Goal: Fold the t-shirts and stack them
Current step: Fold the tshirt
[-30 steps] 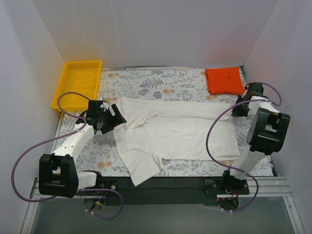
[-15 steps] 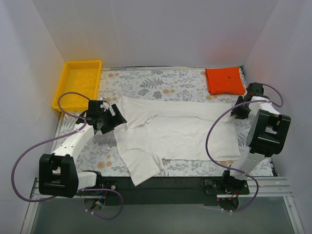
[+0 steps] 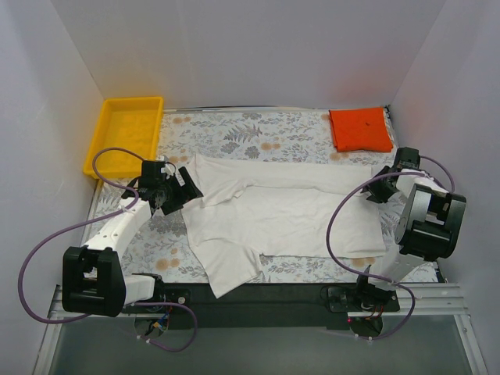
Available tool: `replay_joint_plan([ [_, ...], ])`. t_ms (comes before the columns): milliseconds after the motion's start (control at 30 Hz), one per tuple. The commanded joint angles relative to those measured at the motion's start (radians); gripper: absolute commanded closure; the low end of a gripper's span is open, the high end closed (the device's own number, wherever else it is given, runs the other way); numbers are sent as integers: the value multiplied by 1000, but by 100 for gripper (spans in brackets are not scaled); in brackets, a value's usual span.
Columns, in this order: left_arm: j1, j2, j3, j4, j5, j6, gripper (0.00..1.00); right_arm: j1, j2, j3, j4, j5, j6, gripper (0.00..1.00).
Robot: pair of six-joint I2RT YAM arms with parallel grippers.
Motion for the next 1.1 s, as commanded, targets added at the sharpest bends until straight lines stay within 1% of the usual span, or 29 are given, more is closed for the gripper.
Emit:
replay_joint_plan([
  [0, -3, -14, 7, -4, -1, -1, 23, -8, -47, -42, 71, -16, 118, 65],
  [300, -3, -15, 9, -9, -5, 5, 23, -24, -64, -113, 161, 7, 184, 64],
  [600, -3, -14, 1, -9, -8, 6, 23, -65, -85, -142, 221, 0, 185, 64],
  [867, -2, -18, -8, -10, -13, 6, 23, -71, -76, -151, 276, -31, 191, 65],
  [1067, -3, -20, -11, -13, -13, 5, 23, -71, -65, -159, 279, -42, 197, 65],
])
